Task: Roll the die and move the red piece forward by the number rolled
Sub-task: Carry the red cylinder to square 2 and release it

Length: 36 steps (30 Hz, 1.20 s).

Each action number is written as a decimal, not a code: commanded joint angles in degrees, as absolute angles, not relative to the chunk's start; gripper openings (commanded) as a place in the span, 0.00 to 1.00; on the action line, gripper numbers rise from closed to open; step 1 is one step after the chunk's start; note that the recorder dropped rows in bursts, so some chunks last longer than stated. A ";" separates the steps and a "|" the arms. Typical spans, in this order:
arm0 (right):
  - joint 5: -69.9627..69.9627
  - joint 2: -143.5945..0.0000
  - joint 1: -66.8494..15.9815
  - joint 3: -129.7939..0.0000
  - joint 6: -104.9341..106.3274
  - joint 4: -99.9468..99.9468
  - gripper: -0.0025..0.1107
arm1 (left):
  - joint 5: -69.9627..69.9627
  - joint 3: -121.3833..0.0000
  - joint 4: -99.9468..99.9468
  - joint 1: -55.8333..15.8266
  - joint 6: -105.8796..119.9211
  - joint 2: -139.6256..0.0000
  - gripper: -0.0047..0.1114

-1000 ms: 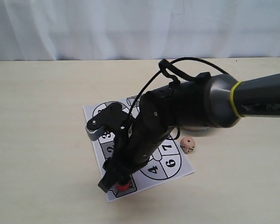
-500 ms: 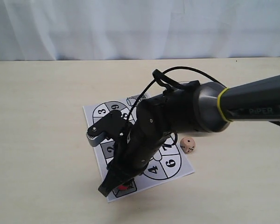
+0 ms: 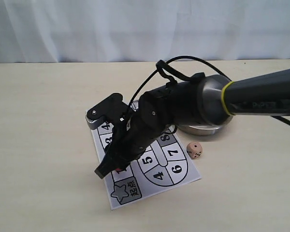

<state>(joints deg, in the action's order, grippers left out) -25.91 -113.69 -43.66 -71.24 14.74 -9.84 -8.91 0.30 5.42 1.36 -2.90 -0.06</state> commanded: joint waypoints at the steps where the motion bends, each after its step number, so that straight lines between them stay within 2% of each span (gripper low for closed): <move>1: -36.53 -119.11 -43.48 -76.37 13.92 -9.56 0.06 | -8.13 0.00 5.36 1.36 -3.03 0.00 0.04; 7: -36.19 -121.27 -43.48 -77.26 13.92 -8.24 0.07 | -8.24 0.00 5.36 1.36 -3.03 0.00 0.04; 9: -36.91 -121.16 -43.48 -77.67 13.67 -8.24 0.10 | -8.24 0.00 5.36 1.36 -3.03 0.00 0.04; 12: -37.55 -121.16 -43.48 -78.88 13.67 -8.24 0.20 | -8.24 0.00 5.36 1.36 -3.03 0.00 0.04; 19: -37.27 -121.16 -43.38 -81.77 12.12 -8.24 0.55 | -8.24 0.00 5.36 1.36 -3.03 0.00 0.04; 23: -37.39 -121.16 -43.38 -82.47 12.12 -8.24 0.64 | -8.24 0.00 5.36 1.36 -3.03 0.00 0.04; 33: -37.90 -121.16 -43.28 -86.61 9.14 -5.48 0.63 | -8.12 0.00 5.36 1.36 -3.03 0.00 0.04; 36: -39.04 -121.16 -43.28 -88.04 5.02 -1.19 0.50 | -8.12 0.00 5.36 1.36 -3.03 0.00 0.04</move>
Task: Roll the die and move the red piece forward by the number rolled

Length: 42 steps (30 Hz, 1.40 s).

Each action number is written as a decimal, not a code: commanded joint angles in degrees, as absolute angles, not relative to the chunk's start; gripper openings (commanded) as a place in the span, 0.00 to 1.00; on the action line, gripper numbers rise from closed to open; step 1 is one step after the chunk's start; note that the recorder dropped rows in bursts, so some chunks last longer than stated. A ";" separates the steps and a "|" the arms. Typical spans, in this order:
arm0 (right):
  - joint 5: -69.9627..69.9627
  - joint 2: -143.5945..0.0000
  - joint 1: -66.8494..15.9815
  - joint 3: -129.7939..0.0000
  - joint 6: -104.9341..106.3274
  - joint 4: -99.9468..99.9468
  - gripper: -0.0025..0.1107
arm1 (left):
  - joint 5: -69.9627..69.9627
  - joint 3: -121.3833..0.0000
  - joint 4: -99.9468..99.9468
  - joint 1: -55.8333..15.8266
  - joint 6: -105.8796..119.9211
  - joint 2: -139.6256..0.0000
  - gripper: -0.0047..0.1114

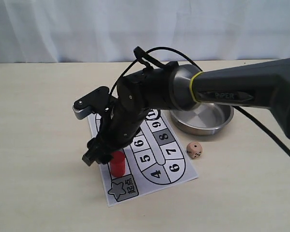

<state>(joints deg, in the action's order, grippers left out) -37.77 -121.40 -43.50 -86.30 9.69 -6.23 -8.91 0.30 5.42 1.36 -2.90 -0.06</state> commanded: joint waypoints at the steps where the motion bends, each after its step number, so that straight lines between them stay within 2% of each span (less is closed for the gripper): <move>1: -39.73 -121.16 -43.28 -88.65 3.21 0.57 0.44 | -8.12 0.00 5.36 1.36 -3.03 0.00 0.04; 7: -46.59 -121.16 -43.21 -92.08 -4.97 13.10 0.05 | -8.12 0.00 5.36 1.36 -3.03 0.00 0.04; 14: -52.88 -121.16 -42.40 -95.18 -10.34 23.23 0.06 | -8.12 0.00 5.36 1.36 -3.03 0.00 0.04; 20: -54.51 -121.16 -36.72 -95.25 -10.34 22.76 0.06 | -8.12 0.00 5.36 1.36 -3.03 0.00 0.04; 25: -55.79 -120.96 -29.83 -95.25 -10.34 22.56 0.06 | -8.22 0.00 5.36 1.36 -3.03 0.00 0.04; 32: -55.53 -118.30 -17.60 -95.25 -1.34 7.27 0.06 | -8.22 0.00 5.36 1.36 -3.03 0.00 0.04; 42: -58.96 -117.50 -3.32 -95.25 5.43 -1.56 0.06 | -8.22 0.00 5.36 1.36 -3.03 0.00 0.04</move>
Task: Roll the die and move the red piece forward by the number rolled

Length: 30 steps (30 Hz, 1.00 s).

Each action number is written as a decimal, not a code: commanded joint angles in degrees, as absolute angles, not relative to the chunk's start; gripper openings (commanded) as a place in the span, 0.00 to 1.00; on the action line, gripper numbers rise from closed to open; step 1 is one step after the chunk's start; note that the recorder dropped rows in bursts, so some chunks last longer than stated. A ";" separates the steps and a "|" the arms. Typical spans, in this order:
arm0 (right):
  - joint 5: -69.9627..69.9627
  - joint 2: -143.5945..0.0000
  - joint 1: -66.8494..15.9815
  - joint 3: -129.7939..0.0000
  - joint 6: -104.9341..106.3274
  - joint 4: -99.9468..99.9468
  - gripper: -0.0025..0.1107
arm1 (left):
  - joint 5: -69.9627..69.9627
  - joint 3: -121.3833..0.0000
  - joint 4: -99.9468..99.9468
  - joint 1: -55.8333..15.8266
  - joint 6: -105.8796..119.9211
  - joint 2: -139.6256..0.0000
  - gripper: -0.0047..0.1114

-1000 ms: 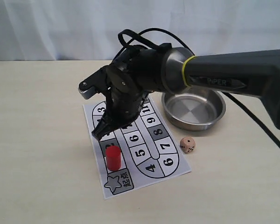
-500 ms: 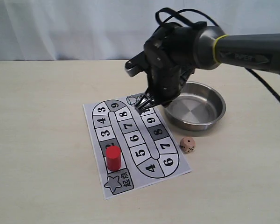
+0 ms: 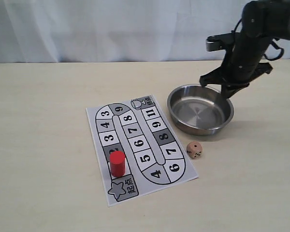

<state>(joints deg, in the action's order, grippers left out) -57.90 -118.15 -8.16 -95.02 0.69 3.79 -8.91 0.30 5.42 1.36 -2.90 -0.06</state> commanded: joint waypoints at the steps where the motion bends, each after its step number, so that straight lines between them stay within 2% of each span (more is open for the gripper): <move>1: -58.96 -117.50 -2.03 -95.25 6.97 -3.56 0.06 | -8.22 0.00 5.36 1.36 -3.03 0.00 0.04; 6: -60.45 -117.50 1.23 -95.25 12.91 -9.01 0.06 | -8.22 0.00 5.36 1.36 -3.03 0.00 0.04; 21: -56.14 -117.20 1.19 -90.36 6.43 -1.43 0.06 | -8.12 0.00 5.36 1.36 -3.03 0.00 0.04; 30: -54.13 -109.84 1.19 -84.79 6.84 -1.43 0.06 | -8.12 0.00 5.36 1.36 -3.03 0.00 0.04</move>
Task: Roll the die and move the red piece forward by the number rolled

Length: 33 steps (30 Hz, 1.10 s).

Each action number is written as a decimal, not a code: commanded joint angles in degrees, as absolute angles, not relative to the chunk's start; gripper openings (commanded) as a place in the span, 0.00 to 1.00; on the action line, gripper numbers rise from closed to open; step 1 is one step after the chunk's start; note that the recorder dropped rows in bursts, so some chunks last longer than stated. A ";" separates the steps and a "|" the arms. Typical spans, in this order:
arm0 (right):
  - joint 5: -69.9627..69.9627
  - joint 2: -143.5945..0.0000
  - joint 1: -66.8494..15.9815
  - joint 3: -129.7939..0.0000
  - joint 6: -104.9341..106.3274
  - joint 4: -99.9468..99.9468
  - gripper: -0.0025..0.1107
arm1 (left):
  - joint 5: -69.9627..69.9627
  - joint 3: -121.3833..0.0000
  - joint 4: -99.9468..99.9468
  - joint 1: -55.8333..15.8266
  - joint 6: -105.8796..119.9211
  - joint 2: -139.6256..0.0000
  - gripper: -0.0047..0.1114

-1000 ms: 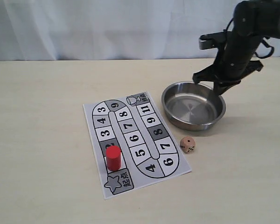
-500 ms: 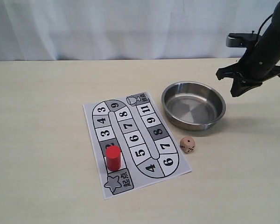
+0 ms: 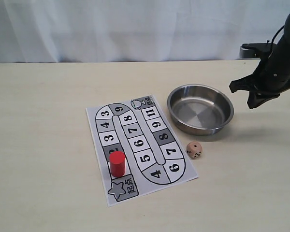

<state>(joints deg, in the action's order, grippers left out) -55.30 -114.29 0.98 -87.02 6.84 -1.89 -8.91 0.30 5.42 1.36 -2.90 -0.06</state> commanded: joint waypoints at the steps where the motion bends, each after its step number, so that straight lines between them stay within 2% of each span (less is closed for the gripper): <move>1: -54.13 -108.45 1.19 -84.22 6.84 -1.43 0.06 | -8.12 0.00 5.36 1.36 -3.03 0.00 0.04; 22: -52.05 -66.51 1.19 -65.77 6.11 0.42 0.06 | -8.25 0.00 5.22 1.36 -3.03 0.00 0.04; 33: -52.05 -28.78 1.19 -59.27 3.78 -1.02 0.06 | -8.14 0.00 5.36 1.36 -3.03 0.00 0.04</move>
<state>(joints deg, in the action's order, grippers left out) -52.43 -34.04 0.98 -60.23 4.16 -0.81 -8.91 0.30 5.42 1.36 -2.90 -0.06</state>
